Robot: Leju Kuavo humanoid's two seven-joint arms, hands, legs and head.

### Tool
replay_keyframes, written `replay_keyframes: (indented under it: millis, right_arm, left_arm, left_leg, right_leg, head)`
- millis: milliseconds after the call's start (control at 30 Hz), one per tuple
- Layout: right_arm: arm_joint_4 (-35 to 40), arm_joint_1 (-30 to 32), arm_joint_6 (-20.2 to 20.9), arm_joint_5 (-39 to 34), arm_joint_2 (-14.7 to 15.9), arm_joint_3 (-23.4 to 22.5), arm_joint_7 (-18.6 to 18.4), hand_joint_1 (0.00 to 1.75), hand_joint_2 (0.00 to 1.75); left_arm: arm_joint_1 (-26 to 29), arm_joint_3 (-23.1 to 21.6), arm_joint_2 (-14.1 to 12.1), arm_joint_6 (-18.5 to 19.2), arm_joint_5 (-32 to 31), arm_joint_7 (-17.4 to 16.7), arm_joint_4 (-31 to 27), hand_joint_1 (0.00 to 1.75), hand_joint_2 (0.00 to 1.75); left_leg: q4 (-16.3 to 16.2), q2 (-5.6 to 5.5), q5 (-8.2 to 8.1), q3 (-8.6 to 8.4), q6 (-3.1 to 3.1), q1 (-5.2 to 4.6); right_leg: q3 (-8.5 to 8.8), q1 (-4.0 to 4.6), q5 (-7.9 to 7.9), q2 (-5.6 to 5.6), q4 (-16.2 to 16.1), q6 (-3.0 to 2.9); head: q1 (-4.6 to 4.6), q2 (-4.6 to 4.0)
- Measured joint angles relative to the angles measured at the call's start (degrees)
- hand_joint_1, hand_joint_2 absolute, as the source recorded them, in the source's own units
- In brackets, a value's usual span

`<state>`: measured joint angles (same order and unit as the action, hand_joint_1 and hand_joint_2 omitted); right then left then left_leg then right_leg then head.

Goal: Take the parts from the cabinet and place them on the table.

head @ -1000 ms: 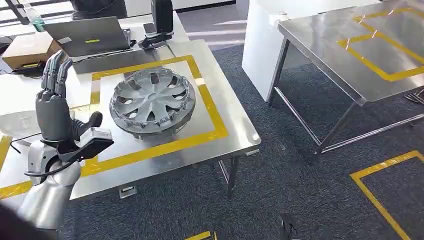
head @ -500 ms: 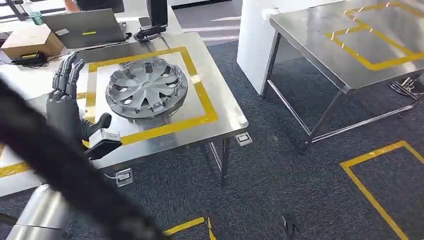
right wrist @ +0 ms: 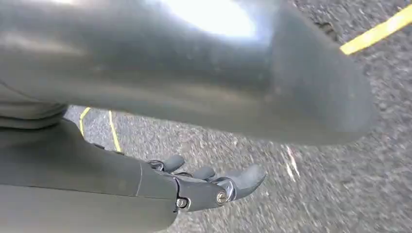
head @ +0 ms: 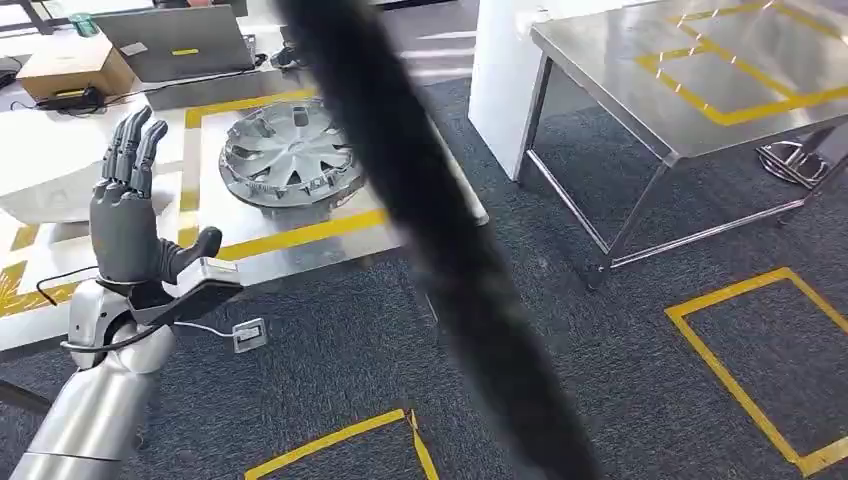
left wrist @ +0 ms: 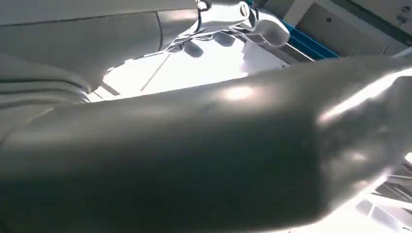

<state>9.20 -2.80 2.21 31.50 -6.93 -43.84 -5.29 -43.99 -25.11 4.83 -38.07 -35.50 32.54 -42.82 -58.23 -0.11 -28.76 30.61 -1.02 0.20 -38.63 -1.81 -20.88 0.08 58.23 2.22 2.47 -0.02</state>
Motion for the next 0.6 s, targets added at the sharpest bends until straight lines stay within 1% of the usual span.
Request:
replay_keyframes:
  millis: [33, 67, 100, 133, 167, 200, 233, 267, 300, 333, 367, 400, 433, 467, 500, 533, 567, 600]
  right_arm:
    - [0.0, 0.1, 0.0, 0.0, 0.0, 0.0, 0.0, 0.0, 0.0]
    - [0.0, 0.2, 0.0, 0.1, 0.0, 0.0, 0.0, 0.0, 0.0]
    - [0.0, 0.1, 0.0, 0.1, 0.0, 0.0, 0.0, 0.0, 0.0]
    - [0.0, 0.1, 0.0, 0.1, 0.0, 0.0, 0.0, 0.0, 0.0]
    - [0.0, 0.1, 0.0, 0.2, 0.1, 0.0, 0.0, 0.0, 0.0]
    - [0.0, 0.1, 0.0, 0.3, 0.1, 0.0, 0.0, 0.0, 0.0]
    - [0.0, 0.1, 0.1, 0.3, 0.1, 0.0, 0.0, 0.0, 0.0]
    - [0.0, 0.1, 0.1, 0.3, 0.1, 0.0, 0.0, 0.0, 0.0]
    - [0.0, 0.0, 0.1, 0.4, 0.1, 0.0, 0.0, 0.0, 0.0]
    - [0.0, -0.1, 0.1, 0.4, 0.2, 0.0, 0.0, 0.0, 0.0]
    - [0.0, -0.2, 0.2, 0.3, 0.3, 0.0, 0.0, 0.0, 0.0]
    - [0.0, -0.2, 0.2, 0.4, 0.3, 0.0, 0.0, 0.0, 0.0]
    - [0.0, -0.2, 0.2, 0.4, 0.3, 0.0, 0.0, 0.0, 0.0]
    - [0.0, -0.2, 0.1, 0.4, 0.3, 0.0, 0.0, 0.0, 0.0]
    - [0.0, -0.1, 0.2, 0.4, 0.2, 0.0, 0.0, 0.0, 0.0]
    - [0.0, -0.2, 0.2, 0.4, 0.3, 0.0, 0.0, 0.0, 0.0]
    - [0.0, -0.2, 0.2, 0.4, 0.3, 0.0, 0.0, 0.0, 0.0]
    - [0.0, -0.2, 0.2, 0.4, 0.3, 0.0, 0.0, 0.0, 0.0]
  left_arm:
    - [-0.1, -0.1, 0.1, 0.0, 0.0, 0.0, 0.1, 0.0, 0.0]
    - [-0.1, -0.1, 0.1, 0.0, -0.1, -0.1, 0.2, 0.0, 0.0]
    - [0.0, -0.1, 0.1, 0.0, -0.1, -0.1, 0.3, 0.0, 0.0]
    - [0.0, -0.1, 0.1, 0.0, -0.1, -0.2, 0.6, 0.0, 0.0]
    - [0.1, -0.2, 0.1, 0.0, -0.1, -0.1, 0.8, 0.0, 0.0]
    - [0.3, -0.2, 0.1, 0.0, -0.1, -0.1, 1.0, 0.0, 0.0]
    - [0.4, -0.2, 0.0, 0.0, -0.1, -0.1, 1.2, 0.0, 0.0]
    - [0.4, -0.2, 0.0, 0.0, 0.0, -0.1, 1.3, 0.0, 0.0]
    - [0.3, -0.2, -0.1, 0.0, 0.1, -0.1, 1.5, 0.0, 0.0]
    - [0.3, -0.2, -0.1, 0.0, 0.1, 0.0, 1.5, 0.0, 0.0]
    - [0.3, -0.2, -0.2, -0.1, 0.1, 0.0, 1.6, 0.0, 0.0]
    - [0.5, -0.2, -0.2, -0.3, 0.1, 0.0, 1.8, 0.0, 0.0]
    - [0.5, -0.2, -0.2, -0.4, 0.0, 0.0, 1.9, 0.0, 0.0]
    - [0.7, -0.2, -0.2, -0.5, 0.0, 0.0, 2.1, 0.0, 0.0]
    - [0.8, -0.2, -0.5, -0.6, -0.1, -0.1, 2.3, 0.0, 0.0]
    - [0.8, -0.2, -0.7, -0.7, -0.1, -0.2, 2.4, 0.0, 0.0]
    - [0.8, -0.2, -0.8, -0.7, -0.1, -0.2, 2.6, 0.0, 0.0]
    - [0.9, -0.2, -1.0, -0.7, -0.1, -0.2, 2.7, 0.0, 0.0]
  left_leg:
    - [0.0, 0.19, 0.61, 0.43, -0.45, -0.13]
    - [0.0, 0.16, 1.37, 1.25, -0.89, -0.14]
    - [0.0, 0.17, 2.1, 2.17, -1.01, -0.21]
    - [-0.1, 0.18, 2.84, 3.2, -1.09, -0.3]
    - [-0.1, 0.18, 3.51, 4.1, -1.14, -0.43]
    - [-0.2, 0.18, 4.11, 4.95, -1.14, -0.57]
    - [-0.3, 0.19, 4.69, 5.76, -1.08, -0.64]
    - [-0.4, 0.19, 5.18, 6.48, -1.0, -0.69]
    - [-0.5, 0.16, 5.69, 7.13, -0.84, -0.75]
    - [-0.7, 0.2, 6.1, 7.49, -0.67, -0.71]
    - [-0.7, 0.23, 6.53, 7.8, -0.31, -0.9]
    - [-0.4, 0.34, 6.95, 7.55, 0.05, -0.82]
    - [-0.3, 0.32, 7.42, 7.59, 0.41, -0.68]
    - [0.1, 0.31, 7.99, 7.56, 0.73, -0.65]
    - [0.2, 0.23, 8.18, 7.86, 1.15, -0.95]
    - [-0.6, 0.04, 6.47, 8.38, 1.52, -0.68]
    - [-3.1, 0.03, 3.14, 9.27, 1.91, -0.56]
    - [-7.1, 0.03, -0.1, 10.32, 2.22, -0.34]
  right_leg:
    - [-0.94, 0.05, -2.49, -0.02, 1.3, 0.08]
    - [-2.29, 0.05, -6.3, -0.06, 4.5, 0.15]
    - [-3.72, 0.21, -9.82, -0.03, 9.0, 0.24]
    - [-5.04, 0.39, -12.29, -0.02, 14.0, 0.33]
    - [-5.49, 0.49, -12.93, -0.01, 17.2, 0.28]
    - [-4.88, 0.58, -12.0, -0.02, 18.1, 0.14]
    - [-2.97, 0.73, -10.12, -0.02, 16.7, -0.1]
    - [-0.14, 0.9, -8.23, -0.02, 13.4, -0.39]
    - [4.0, 1.13, -7.07, -0.01, 8.0, -0.85]
    - [7.57, 1.45, -8.75, -0.02, 2.7, -1.53]
    - [9.0, 1.76, -9.65, -0.04, -0.2, -1.83]
    - [8.6, 1.97, -8.95, 0.04, 0.4, -2.05]
    - [8.65, 2.09, -8.92, 0.06, 0.0, -2.34]
    - [8.42, 2.14, -8.41, 0.07, 0.0, -2.74]
    - [8.23, 1.49, -7.44, -0.02, -0.8, -3.12]
    - [7.83, 1.39, -6.76, -0.34, -0.9, -3.33]
    - [7.18, 1.33, -6.2, -0.34, -0.9, -3.73]
    - [6.49, 1.32, -5.66, -0.37, -0.9, -3.79]
  head:
    - [0.07, 0.02]
    - [0.04, 0.0]
    - [0.09, 0.02]
    - [0.04, 0.02]
    - [0.05, 0.0]
    - [0.04, 0.02]
    - [0.04, 0.02]
    - [0.04, 0.0]
    - [0.07, 0.02]
    - [0.04, 0.02]
    - [-0.02, 0.02]
    - [0.09, 0.02]
    - [0.04, 0.0]
    - [0.02, 0.0]
    - [-0.04, 0.02]
    - [-0.04, 0.02]
    - [-0.26, 0.02]
    - [-0.31, 0.02]
